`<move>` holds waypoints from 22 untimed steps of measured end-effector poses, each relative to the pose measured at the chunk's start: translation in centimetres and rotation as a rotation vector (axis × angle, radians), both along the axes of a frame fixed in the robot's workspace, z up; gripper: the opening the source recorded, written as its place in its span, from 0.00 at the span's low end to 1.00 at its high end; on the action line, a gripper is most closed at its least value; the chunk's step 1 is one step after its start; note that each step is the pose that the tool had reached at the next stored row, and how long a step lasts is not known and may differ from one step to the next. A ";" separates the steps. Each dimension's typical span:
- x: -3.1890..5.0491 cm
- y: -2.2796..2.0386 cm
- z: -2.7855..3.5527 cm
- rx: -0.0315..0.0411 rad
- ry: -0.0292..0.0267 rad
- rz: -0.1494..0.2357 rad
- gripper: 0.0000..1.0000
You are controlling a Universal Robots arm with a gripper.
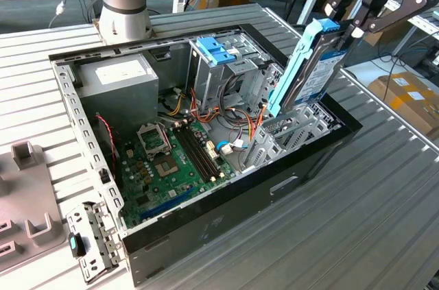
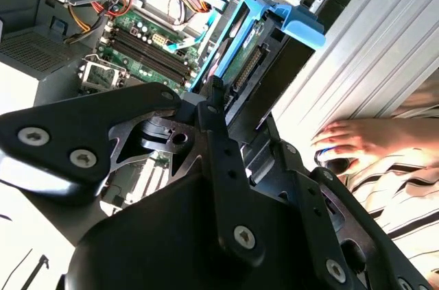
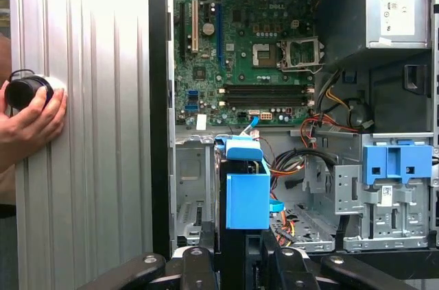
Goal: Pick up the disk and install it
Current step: 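Insert the disk into the insertion slot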
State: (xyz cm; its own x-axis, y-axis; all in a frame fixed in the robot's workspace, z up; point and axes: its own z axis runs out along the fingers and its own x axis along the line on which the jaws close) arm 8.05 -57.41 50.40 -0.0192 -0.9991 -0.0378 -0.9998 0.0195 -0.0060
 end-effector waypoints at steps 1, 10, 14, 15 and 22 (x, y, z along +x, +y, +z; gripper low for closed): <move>0.00 -0.01 -0.08 0.0001 0.0000 0.000 0.35; 0.00 -0.07 -0.83 -0.0001 0.0000 0.000 0.35; 0.00 -0.09 -1.15 0.0000 0.0000 0.000 0.35; 0.00 -0.09 -1.15 -0.0002 0.0000 0.000 0.35; 0.35 -0.08 -1.16 -0.0002 0.0000 0.000 0.35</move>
